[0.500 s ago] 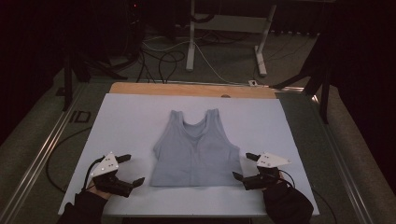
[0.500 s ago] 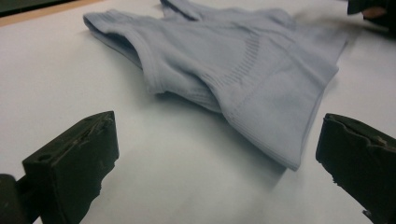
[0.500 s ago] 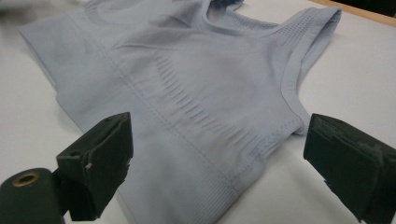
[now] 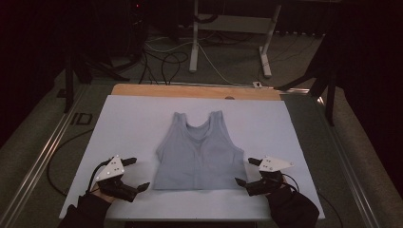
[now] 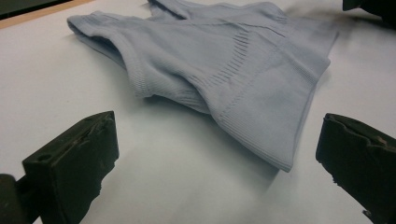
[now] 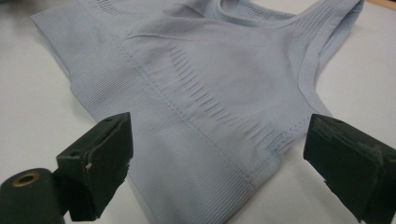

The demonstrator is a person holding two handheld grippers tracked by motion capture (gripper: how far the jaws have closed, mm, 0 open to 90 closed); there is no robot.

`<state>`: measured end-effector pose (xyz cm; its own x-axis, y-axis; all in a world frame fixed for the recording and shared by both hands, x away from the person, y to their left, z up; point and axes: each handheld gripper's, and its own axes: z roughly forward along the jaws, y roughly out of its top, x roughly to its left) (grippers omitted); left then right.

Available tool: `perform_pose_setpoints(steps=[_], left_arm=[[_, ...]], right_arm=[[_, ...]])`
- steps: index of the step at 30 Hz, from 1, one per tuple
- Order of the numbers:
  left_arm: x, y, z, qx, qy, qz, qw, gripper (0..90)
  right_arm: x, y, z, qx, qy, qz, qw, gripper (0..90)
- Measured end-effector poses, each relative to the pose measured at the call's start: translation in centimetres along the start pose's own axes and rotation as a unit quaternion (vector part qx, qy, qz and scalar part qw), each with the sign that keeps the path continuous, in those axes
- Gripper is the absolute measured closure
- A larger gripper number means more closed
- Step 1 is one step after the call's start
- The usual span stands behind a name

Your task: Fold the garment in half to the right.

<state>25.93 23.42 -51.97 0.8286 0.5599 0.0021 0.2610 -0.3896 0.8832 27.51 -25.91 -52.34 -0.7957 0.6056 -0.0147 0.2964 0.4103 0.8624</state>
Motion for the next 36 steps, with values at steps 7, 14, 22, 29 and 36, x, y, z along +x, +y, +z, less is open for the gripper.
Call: perform_pose_setpoints(steps=[7,14,22,29,36], left_arm=[[-0.2,0.3,0.3,-0.001,-0.009,0.005,0.9999,0.6],[-0.8,0.8,0.4,0.008,-0.015,0.017,0.9997,0.6],[-1.1,2.0,0.3,0.004,-0.033,0.015,0.9993,0.6],[-1.2,3.0,0.2,0.015,-0.033,0.009,0.9993,0.6],[-1.6,4.6,0.5,0.022,-0.033,0.019,0.9990,0.6]], right_arm=[[0.2,-0.2,0.1,-0.003,-0.003,-0.002,1.0000,8.4],[0.7,0.5,0.1,-0.008,0.002,0.000,1.0000,8.4],[1.1,2.1,-0.1,-0.009,-0.001,-0.003,0.9999,8.5],[1.3,3.8,0.3,-0.014,0.005,-0.010,0.9998,8.5],[0.9,6.3,1.0,-0.022,0.010,-0.025,0.9994,8.6]])
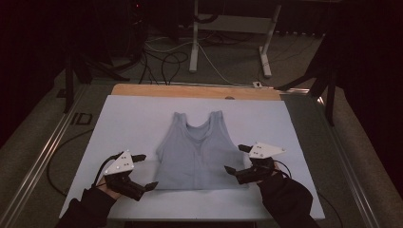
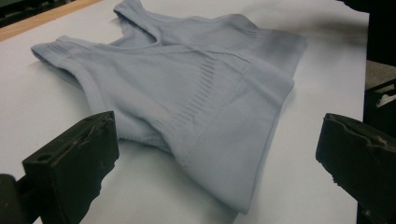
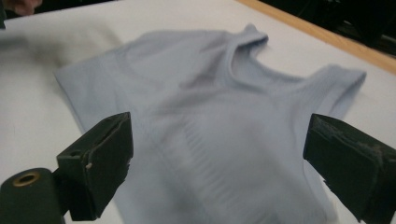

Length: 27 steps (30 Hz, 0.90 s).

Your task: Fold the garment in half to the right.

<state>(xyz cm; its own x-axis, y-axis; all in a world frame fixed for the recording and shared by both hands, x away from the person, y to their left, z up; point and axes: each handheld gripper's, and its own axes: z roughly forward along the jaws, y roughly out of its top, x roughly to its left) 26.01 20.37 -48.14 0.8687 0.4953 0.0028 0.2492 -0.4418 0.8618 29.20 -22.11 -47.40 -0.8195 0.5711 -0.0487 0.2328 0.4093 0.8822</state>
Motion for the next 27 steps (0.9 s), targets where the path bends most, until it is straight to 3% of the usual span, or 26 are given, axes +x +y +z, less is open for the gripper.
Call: perform_pose_setpoints(steps=[6,13,21,27], left_arm=[[-0.5,1.3,0.3,0.011,0.002,0.003,0.9999,0.6],[-1.0,2.4,0.4,0.019,0.019,0.011,0.9996,0.6],[-1.2,3.0,0.4,0.028,0.029,0.013,0.9991,0.6],[-1.5,3.3,0.8,0.036,0.040,0.011,0.9985,0.6]], right_arm=[[-0.8,2.2,1.0,-0.002,0.001,-0.024,0.9997,8.6],[-1.8,4.8,1.9,-0.006,0.002,-0.044,0.9990,8.6],[-2.7,6.7,3.2,-0.008,0.011,-0.052,0.9985,8.6],[-3.1,7.7,5.0,-0.010,0.021,-0.044,0.9988,8.6]])
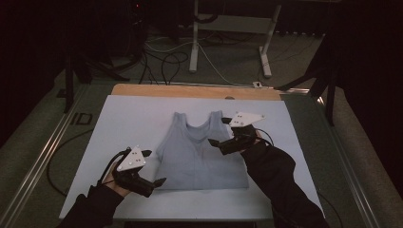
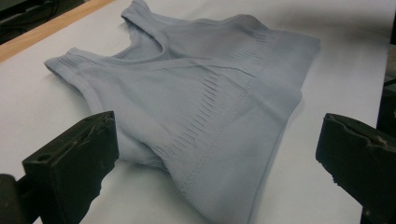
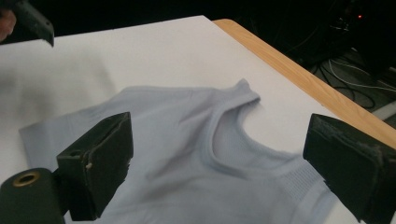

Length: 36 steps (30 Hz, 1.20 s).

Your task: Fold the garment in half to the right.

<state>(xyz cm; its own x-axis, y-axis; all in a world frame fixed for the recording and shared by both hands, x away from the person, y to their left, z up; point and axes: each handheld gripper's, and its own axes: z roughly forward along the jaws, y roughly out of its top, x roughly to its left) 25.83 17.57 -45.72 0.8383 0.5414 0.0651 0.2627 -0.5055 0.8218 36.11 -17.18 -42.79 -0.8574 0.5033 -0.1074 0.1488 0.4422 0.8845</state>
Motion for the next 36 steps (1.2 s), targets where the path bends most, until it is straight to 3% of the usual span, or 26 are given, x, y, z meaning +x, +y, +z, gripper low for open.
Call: perform_pose_setpoints(steps=[9,10,15,20,27,36], left_arm=[[-0.6,0.3,0.6,-0.003,0.015,-0.011,0.9998,0.6],[-0.6,0.3,0.9,0.000,0.022,-0.014,0.9997,0.6],[-0.8,0.1,1.5,0.008,0.029,-0.018,0.9994,0.6],[-0.8,0.0,2.0,0.011,0.037,-0.036,0.9986,0.6],[-0.6,-0.7,3.2,0.038,0.042,-0.060,0.9966,0.6],[-0.6,-1.8,4.2,0.059,0.051,-0.068,0.9947,0.6]], right_arm=[[-0.1,1.2,2.5,0.005,0.016,0.000,0.9999,8.6],[-0.2,1.7,3.5,0.005,0.018,-0.002,0.9998,8.6],[-0.2,2.4,4.7,0.000,0.024,0.001,0.9997,8.6],[-0.2,3.1,6.3,0.002,0.023,0.007,0.9997,8.6],[-0.5,4.1,8.8,0.007,0.027,0.006,0.9996,8.6],[-0.9,4.6,11.3,0.023,0.026,0.012,0.9993,8.6]])
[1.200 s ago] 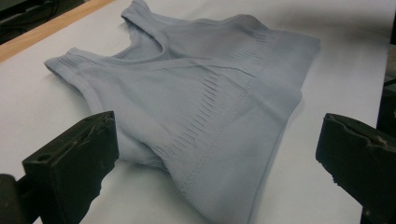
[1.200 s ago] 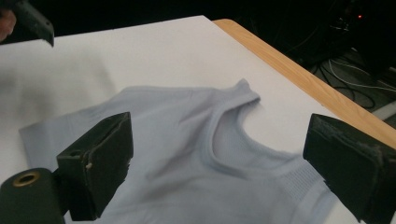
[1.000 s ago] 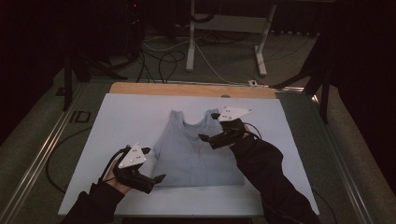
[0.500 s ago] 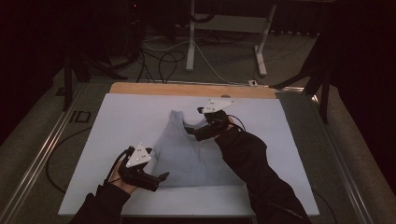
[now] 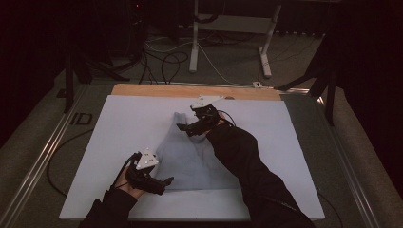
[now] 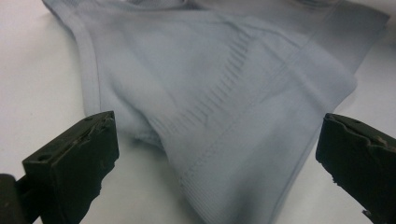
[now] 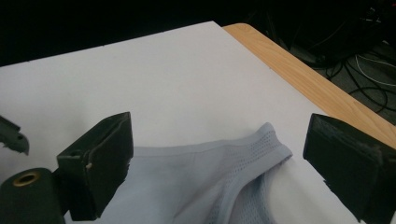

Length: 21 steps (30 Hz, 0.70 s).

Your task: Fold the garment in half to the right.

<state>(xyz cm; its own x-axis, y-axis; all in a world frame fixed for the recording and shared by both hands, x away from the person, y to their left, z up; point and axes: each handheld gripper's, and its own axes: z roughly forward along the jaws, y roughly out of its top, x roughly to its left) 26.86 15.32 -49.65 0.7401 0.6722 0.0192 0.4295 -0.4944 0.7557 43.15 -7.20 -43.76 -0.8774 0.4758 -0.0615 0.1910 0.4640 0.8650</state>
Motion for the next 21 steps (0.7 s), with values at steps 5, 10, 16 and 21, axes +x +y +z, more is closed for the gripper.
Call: perform_pose_setpoints(steps=[5,10,16,21], left_arm=[[0.1,-0.6,0.5,0.022,0.010,-0.024,0.9994,0.6],[0.2,-0.9,0.8,0.037,0.010,-0.030,0.9988,0.8],[0.0,-1.2,1.0,0.057,0.007,-0.031,0.9979,4.2],[-0.1,-1.4,1.3,0.077,0.001,-0.031,0.9965,11.4]], right_arm=[[-0.4,-0.2,1.3,0.007,0.001,0.002,1.0000,8.6],[-0.7,-0.3,2.2,0.012,-0.001,0.013,0.9998,9.0],[-1.1,-0.2,3.3,0.018,-0.010,0.022,0.9995,9.0],[-1.4,0.2,4.1,0.031,-0.024,0.035,0.9986,9.0]])
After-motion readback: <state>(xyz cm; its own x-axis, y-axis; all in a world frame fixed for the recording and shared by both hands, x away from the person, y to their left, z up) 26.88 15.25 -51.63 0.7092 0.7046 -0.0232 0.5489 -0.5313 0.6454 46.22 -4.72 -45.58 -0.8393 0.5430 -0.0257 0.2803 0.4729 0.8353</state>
